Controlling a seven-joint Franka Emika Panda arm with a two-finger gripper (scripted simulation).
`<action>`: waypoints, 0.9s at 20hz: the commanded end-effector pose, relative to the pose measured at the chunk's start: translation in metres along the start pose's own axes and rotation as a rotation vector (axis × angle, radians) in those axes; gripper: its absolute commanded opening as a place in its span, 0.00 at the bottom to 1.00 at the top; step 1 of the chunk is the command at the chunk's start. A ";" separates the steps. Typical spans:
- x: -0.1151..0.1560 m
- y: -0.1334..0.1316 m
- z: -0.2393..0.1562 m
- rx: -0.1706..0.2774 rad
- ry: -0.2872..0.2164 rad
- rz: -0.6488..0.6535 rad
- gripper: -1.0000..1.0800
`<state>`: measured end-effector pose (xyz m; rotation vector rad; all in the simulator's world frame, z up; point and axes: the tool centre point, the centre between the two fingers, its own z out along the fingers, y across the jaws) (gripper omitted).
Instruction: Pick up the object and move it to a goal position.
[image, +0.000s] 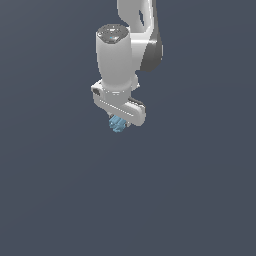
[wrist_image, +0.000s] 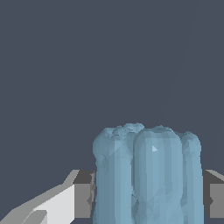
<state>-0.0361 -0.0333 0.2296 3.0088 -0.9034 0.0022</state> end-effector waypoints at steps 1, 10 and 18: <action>0.006 -0.001 -0.025 0.000 -0.001 0.000 0.00; 0.030 -0.005 -0.112 0.000 -0.001 0.000 0.00; 0.049 -0.009 -0.173 -0.001 -0.001 -0.001 0.00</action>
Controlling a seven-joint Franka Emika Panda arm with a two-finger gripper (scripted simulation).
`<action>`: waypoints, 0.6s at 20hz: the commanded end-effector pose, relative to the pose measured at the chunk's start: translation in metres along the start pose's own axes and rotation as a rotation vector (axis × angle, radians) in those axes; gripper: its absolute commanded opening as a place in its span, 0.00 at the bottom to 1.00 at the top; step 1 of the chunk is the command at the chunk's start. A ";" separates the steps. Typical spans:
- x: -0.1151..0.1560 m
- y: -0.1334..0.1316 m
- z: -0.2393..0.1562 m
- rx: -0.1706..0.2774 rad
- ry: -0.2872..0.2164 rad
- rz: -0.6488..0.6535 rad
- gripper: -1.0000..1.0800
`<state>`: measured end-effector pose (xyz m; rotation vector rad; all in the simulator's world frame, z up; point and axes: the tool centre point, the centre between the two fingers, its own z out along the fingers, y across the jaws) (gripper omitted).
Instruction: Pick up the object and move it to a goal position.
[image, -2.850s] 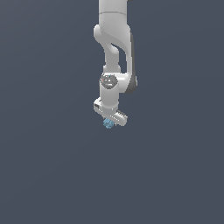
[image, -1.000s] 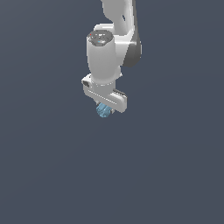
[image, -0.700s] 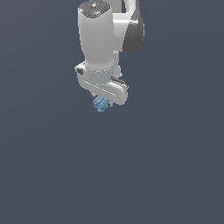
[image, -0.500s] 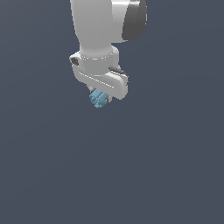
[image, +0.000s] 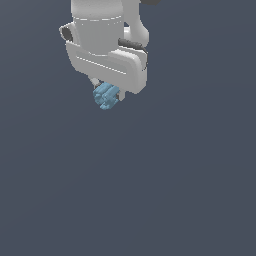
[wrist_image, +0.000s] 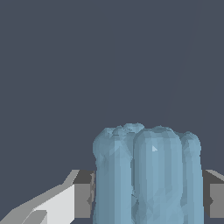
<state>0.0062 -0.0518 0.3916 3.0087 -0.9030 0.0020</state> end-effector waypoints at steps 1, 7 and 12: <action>0.005 -0.001 -0.017 0.000 -0.001 0.000 0.00; 0.016 -0.004 -0.053 0.000 -0.001 -0.001 0.00; 0.024 -0.006 -0.078 0.000 -0.001 -0.001 0.00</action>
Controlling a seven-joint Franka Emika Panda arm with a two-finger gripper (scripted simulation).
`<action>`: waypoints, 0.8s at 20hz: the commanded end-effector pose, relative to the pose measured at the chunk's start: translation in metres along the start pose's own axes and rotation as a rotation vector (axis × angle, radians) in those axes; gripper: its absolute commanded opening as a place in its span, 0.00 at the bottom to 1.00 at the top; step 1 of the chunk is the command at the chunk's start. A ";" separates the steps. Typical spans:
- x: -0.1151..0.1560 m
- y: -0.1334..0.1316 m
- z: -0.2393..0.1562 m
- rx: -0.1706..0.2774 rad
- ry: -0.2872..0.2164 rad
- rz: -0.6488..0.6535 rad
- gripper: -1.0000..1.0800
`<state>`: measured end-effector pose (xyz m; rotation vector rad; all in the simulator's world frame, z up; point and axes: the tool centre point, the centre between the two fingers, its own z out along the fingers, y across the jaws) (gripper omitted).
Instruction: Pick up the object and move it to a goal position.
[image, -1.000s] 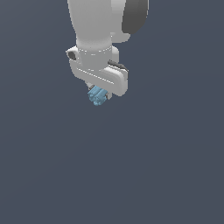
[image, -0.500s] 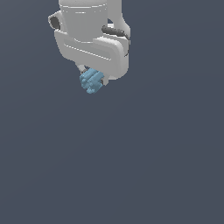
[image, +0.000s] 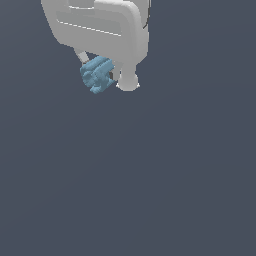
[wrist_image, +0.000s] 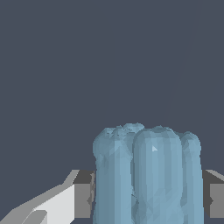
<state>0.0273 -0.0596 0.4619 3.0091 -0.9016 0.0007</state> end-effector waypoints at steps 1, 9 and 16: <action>0.004 -0.001 -0.012 0.000 0.000 0.000 0.00; 0.012 -0.003 -0.035 0.000 0.000 0.000 0.00; 0.015 -0.004 -0.044 0.000 0.000 0.000 0.00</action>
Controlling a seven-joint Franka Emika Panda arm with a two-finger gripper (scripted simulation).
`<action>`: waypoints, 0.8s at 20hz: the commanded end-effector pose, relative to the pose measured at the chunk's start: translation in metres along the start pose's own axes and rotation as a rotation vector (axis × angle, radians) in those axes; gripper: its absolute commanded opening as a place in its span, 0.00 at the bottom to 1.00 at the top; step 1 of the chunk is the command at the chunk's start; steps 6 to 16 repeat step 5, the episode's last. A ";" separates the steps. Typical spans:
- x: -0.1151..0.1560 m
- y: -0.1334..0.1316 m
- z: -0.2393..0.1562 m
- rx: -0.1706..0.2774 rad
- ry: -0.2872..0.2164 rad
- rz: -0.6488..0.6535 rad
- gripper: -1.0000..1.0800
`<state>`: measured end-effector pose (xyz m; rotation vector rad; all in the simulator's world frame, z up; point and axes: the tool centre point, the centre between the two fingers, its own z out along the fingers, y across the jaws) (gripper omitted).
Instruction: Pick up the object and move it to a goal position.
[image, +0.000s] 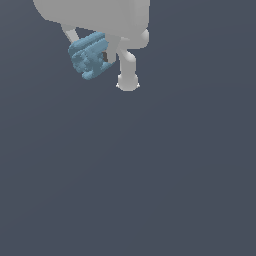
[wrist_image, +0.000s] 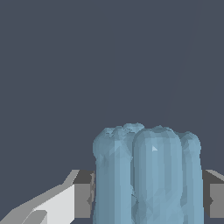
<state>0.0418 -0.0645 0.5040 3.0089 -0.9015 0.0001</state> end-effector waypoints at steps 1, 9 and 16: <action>0.001 0.000 -0.002 0.000 0.000 0.000 0.00; 0.001 -0.001 -0.003 0.000 0.000 0.000 0.00; 0.001 -0.001 -0.003 0.000 0.000 0.000 0.00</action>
